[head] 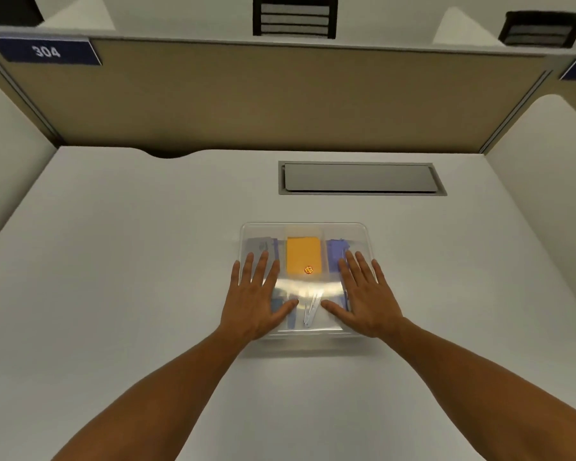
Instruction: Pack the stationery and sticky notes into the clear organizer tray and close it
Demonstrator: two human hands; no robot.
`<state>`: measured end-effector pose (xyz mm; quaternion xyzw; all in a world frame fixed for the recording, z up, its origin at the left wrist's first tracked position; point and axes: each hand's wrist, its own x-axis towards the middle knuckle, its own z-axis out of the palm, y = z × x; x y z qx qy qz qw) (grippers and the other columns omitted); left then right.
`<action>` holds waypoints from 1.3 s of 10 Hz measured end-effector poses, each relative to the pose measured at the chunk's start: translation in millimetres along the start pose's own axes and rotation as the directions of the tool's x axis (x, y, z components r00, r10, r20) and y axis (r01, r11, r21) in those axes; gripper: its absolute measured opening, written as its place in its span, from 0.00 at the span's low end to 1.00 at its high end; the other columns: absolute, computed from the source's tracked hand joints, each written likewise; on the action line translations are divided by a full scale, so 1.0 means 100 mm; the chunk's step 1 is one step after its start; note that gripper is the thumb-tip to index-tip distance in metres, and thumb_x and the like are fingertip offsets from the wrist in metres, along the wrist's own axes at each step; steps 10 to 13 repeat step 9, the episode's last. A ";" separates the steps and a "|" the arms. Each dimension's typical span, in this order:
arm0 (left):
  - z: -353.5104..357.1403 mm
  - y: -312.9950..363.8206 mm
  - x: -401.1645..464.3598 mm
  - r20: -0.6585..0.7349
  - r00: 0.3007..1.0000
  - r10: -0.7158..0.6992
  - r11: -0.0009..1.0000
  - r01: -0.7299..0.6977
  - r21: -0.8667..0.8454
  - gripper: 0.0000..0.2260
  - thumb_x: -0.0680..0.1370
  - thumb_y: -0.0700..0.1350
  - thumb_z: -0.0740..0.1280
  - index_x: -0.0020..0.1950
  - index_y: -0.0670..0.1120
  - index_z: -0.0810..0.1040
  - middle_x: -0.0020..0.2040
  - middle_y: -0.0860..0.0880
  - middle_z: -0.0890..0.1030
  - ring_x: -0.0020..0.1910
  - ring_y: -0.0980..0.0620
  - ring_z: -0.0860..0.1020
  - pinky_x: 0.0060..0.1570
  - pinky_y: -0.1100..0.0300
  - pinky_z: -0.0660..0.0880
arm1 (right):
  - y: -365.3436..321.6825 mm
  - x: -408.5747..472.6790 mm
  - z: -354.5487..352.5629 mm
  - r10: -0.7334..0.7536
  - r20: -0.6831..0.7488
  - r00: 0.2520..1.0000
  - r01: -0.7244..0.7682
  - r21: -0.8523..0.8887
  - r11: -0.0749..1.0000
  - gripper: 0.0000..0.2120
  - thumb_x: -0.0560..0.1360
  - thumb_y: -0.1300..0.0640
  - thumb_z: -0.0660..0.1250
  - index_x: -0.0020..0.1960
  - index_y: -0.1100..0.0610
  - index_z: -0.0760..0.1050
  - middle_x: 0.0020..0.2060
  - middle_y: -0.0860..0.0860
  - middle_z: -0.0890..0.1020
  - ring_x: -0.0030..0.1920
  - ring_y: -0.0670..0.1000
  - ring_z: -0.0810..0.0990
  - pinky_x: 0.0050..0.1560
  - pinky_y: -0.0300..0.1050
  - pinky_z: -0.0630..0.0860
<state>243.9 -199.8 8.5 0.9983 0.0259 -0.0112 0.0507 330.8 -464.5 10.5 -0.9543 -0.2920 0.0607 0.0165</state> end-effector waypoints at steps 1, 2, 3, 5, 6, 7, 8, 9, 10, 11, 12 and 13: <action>-0.03 -0.01 -0.01 0.023 1.000 -0.003 1.000 0.003 -0.004 0.41 0.73 0.75 0.44 0.79 0.52 0.44 0.80 0.48 0.43 0.78 0.45 0.40 0.74 0.40 0.44 | -0.03 -0.01 -0.04 0.004 0.031 0.999 -0.004 -0.001 1.000 0.45 0.74 0.25 0.43 0.79 0.52 0.37 0.79 0.50 0.39 0.78 0.52 0.36 0.77 0.59 0.43; -0.05 -0.01 -0.01 0.030 0.999 -0.009 0.999 0.010 -0.044 0.40 0.74 0.74 0.44 0.79 0.53 0.45 0.80 0.49 0.44 0.78 0.46 0.41 0.75 0.42 0.42 | -0.03 -0.01 -0.06 0.006 0.028 1.000 -0.007 0.032 0.999 0.45 0.73 0.24 0.42 0.79 0.51 0.36 0.78 0.49 0.39 0.77 0.51 0.35 0.77 0.58 0.41; -0.06 -0.02 -0.02 0.046 0.999 -0.009 0.998 0.012 -0.058 0.40 0.73 0.75 0.43 0.79 0.53 0.46 0.80 0.49 0.45 0.78 0.46 0.41 0.75 0.45 0.37 | -0.04 -0.02 -0.09 -0.001 0.043 0.999 -0.001 0.034 0.999 0.45 0.72 0.23 0.39 0.79 0.50 0.35 0.78 0.48 0.36 0.77 0.51 0.34 0.77 0.56 0.39; -0.22 -0.09 0.05 0.123 0.992 0.006 0.987 0.013 -0.158 0.41 0.72 0.73 0.43 0.79 0.52 0.44 0.80 0.50 0.43 0.78 0.48 0.41 0.73 0.48 0.35 | -0.07 -0.02 -0.17 -0.017 0.068 0.998 0.010 0.093 0.996 0.49 0.69 0.22 0.37 0.78 0.52 0.33 0.77 0.50 0.34 0.76 0.51 0.30 0.76 0.52 0.35; -0.33 -0.17 0.09 0.107 0.994 -0.022 0.989 0.037 -0.144 0.39 0.74 0.71 0.45 0.79 0.51 0.44 0.80 0.51 0.43 0.78 0.48 0.41 0.73 0.50 0.35 | -0.13 0.00 -0.26 -0.054 0.054 0.997 0.048 0.108 0.993 0.49 0.69 0.22 0.36 0.78 0.53 0.32 0.77 0.50 0.34 0.75 0.50 0.28 0.75 0.48 0.33; -0.52 -0.18 0.18 0.078 0.995 -0.058 0.994 0.065 -0.093 0.40 0.73 0.72 0.44 0.79 0.52 0.44 0.80 0.50 0.43 0.78 0.47 0.41 0.73 0.49 0.36 | -0.19 0.06 -0.44 -0.034 0.047 0.998 0.027 0.133 0.991 0.49 0.69 0.22 0.40 0.78 0.52 0.32 0.77 0.50 0.34 0.75 0.51 0.30 0.76 0.50 0.34; -0.79 -0.20 0.35 -0.007 0.998 -0.059 0.995 0.059 -0.079 0.42 0.71 0.74 0.41 0.79 0.52 0.45 0.79 0.50 0.43 0.78 0.47 0.41 0.73 0.49 0.36 | -0.23 0.21 -0.73 -0.003 0.017 1.000 0.001 0.130 0.991 0.52 0.67 0.20 0.39 0.78 0.53 0.33 0.77 0.51 0.34 0.76 0.53 0.31 0.76 0.51 0.35; -1.12 -0.18 0.57 -0.104 0.993 -0.051 0.998 0.048 -0.027 0.42 0.71 0.75 0.40 0.79 0.51 0.47 0.80 0.49 0.47 0.78 0.46 0.44 0.73 0.48 0.38 | -0.25 0.41 -1.01 0.022 -0.066 0.998 -0.017 0.075 0.997 0.53 0.67 0.20 0.39 0.78 0.55 0.32 0.77 0.52 0.35 0.76 0.54 0.32 0.76 0.53 0.36; -1.12 -0.18 0.57 -0.104 0.993 -0.051 0.998 0.048 -0.027 0.42 0.71 0.75 0.40 0.79 0.51 0.47 0.80 0.49 0.47 0.78 0.46 0.44 0.73 0.48 0.38 | -0.25 0.41 -1.01 0.022 -0.066 0.998 -0.017 0.075 0.997 0.53 0.67 0.20 0.39 0.78 0.55 0.32 0.77 0.52 0.35 0.76 0.54 0.32 0.76 0.53 0.36; -1.12 -0.18 0.57 -0.104 0.993 -0.051 0.998 0.048 -0.027 0.42 0.71 0.75 0.40 0.79 0.51 0.47 0.80 0.49 0.47 0.78 0.46 0.44 0.73 0.48 0.38 | -0.25 0.41 -1.01 0.022 -0.066 0.998 -0.017 0.075 0.997 0.53 0.67 0.20 0.39 0.78 0.55 0.32 0.77 0.52 0.35 0.76 0.54 0.32 0.76 0.53 0.36; -1.12 -0.18 0.57 -0.104 0.993 -0.051 0.998 0.048 -0.027 0.42 0.71 0.75 0.40 0.79 0.51 0.47 0.80 0.49 0.47 0.78 0.46 0.44 0.73 0.48 0.38 | -0.25 0.41 -1.01 0.022 -0.066 0.998 -0.017 0.075 0.997 0.53 0.67 0.20 0.39 0.78 0.55 0.32 0.77 0.52 0.35 0.76 0.54 0.32 0.76 0.53 0.36; -1.12 -0.18 0.57 -0.104 0.993 -0.051 0.998 0.048 -0.027 0.42 0.71 0.75 0.40 0.79 0.51 0.47 0.80 0.49 0.47 0.78 0.46 0.44 0.73 0.48 0.38 | -0.25 0.41 -1.01 0.022 -0.066 0.998 -0.017 0.075 0.997 0.53 0.67 0.20 0.39 0.78 0.55 0.32 0.77 0.52 0.35 0.76 0.54 0.32 0.76 0.53 0.36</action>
